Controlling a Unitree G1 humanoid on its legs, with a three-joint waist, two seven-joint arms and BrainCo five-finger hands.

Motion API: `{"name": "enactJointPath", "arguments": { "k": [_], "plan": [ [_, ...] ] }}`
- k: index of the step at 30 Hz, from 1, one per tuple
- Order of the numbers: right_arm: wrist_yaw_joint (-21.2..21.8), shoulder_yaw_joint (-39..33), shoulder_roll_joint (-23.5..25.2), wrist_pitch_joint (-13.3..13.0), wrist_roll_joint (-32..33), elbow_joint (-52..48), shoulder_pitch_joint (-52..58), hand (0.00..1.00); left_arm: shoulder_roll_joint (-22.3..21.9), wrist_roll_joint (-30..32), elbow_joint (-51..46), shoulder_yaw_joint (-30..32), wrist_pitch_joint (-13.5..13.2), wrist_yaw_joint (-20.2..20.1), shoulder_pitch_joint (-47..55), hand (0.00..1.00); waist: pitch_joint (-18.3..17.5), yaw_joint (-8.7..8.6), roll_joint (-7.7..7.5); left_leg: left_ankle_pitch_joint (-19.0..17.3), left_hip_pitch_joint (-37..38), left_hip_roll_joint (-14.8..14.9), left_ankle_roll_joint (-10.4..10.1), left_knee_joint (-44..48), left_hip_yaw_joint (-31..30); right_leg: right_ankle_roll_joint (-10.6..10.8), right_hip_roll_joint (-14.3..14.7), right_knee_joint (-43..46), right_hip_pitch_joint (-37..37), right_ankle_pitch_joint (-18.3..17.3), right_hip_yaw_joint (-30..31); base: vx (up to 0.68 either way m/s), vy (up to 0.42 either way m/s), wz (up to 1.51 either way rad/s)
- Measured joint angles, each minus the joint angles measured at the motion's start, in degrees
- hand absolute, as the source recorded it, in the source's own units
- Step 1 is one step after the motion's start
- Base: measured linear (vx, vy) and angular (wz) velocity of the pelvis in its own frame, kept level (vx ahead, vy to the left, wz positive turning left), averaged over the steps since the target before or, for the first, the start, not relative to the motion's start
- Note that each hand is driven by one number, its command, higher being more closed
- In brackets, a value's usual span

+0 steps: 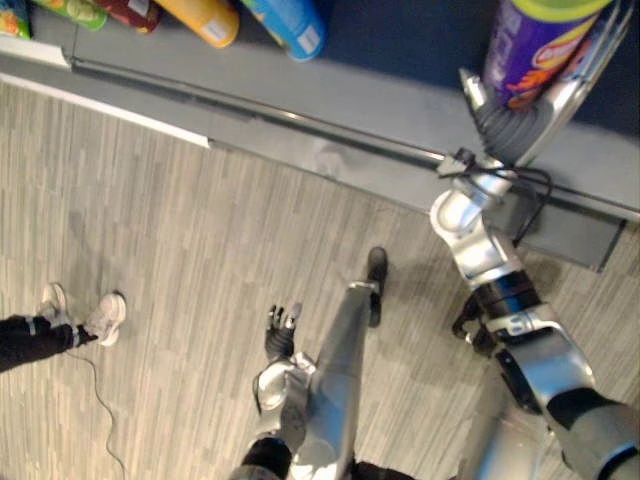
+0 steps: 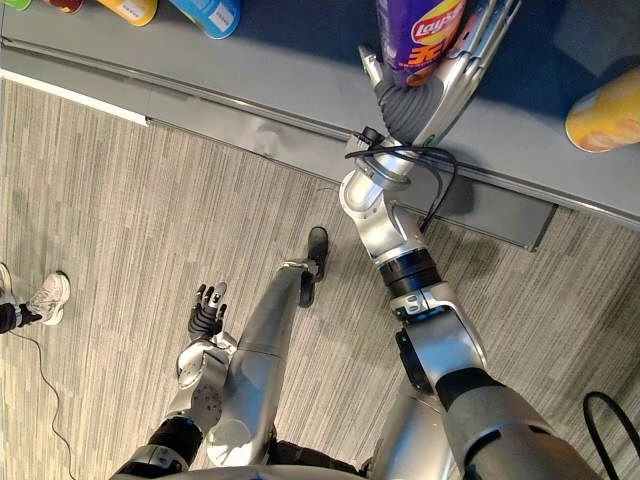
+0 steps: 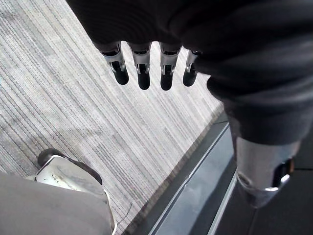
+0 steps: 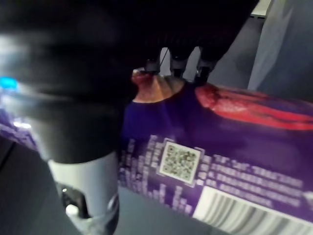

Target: Put the gum and the chips on the shelf.

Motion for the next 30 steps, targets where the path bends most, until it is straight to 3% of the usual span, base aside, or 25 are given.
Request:
{"name": "enactJointPath", "arguments": {
  "k": [6,13,17,19,21,23,26,30],
  "plan": [
    [0.13,4.17,1.09,-0.88,0.51,3.35,0.19,0.0,0.09,0.03,2.56,-0.04,0.03,1.29,0.03,0.0,0.01,-0.89,-0.02,0.01,6.1,0.66,0.12,-3.73,1.99,0.09,0.8,-4.39,5.12,1.61,0.66,0.03,-0.034,-0.16],
    [1.66,9.29,1.19,-2.83,2.33,9.9,0.24,0.0,1.07,2.38,6.03,0.41,1.53,1.31,-0.02,0.0,-0.06,-3.59,-0.16,-0.39,11.57,0.82,0.66,-6.03,3.2,0.85,1.11,-8.35,10.92,2.61,0.64,0.06,-0.043,-0.06],
    [3.78,11.36,1.43,-5.54,4.46,16.15,1.03,0.0,2.07,2.39,9.3,1.19,5.13,-1.31,-0.33,0.0,-0.36,-4.67,-0.9,-0.68,16.15,0.98,0.86,-7.29,4.34,1.1,1.19,-10.07,15.25,2.77,0.78,0.07,-0.039,-0.08],
    [5.55,12.3,2.53,-7.15,4.46,17.75,1.55,0.0,2.57,2.31,10.67,2.56,7.18,-2.66,-0.34,0.0,-0.82,-5.39,-1.83,-0.76,17.84,1.14,0.83,-7.82,4.7,1.33,1.49,-10.97,16.77,2.97,1.01,0.04,-0.037,-0.13],
    [8.22,13.52,3.88,-8.94,4.82,20.2,3.42,0.0,4.09,2.35,12.15,2.96,9.08,-4.77,-0.38,0.0,-1.83,-6.67,-3.67,-1.02,19.94,1.57,0.75,-8.49,4.99,1.35,2.02,-11.95,18.85,3.06,1.04,0.03,-0.033,-0.12],
    [10.02,13.61,4.64,-9.83,5.8,22.09,5.83,0.0,5.18,2.44,13.84,2.97,11.13,-5.45,-1.02,0.0,-2.73,-6.87,-5.03,-1.05,22.01,2.05,0.69,-9.26,5.46,1.37,2.51,-13.28,20.83,3.34,1.03,0.05,-0.036,-0.16],
    [11.79,13.18,5.24,-11.57,7.57,24.11,9.72,0.0,6.25,5.47,16.47,3.07,14.5,-5.14,-2.14,0.0,-3.87,-7.59,-6.52,-0.92,26.02,2.5,0.55,-11.55,6.41,1.55,3.04,-16.32,24.69,4.12,0.83,0.04,-0.014,-0.17],
    [14.15,10.69,7.36,-13.54,10.6,25.26,14.12,0.0,7.15,8.26,19.22,3.25,16.86,-3.73,-2.39,0.0,-5.52,-8.79,-8.11,-0.44,30.44,2.64,0.53,-14.93,8.14,1.58,3.32,-20.06,28.42,5.63,0.82,0.08,0.012,-0.18]
  ]
}}
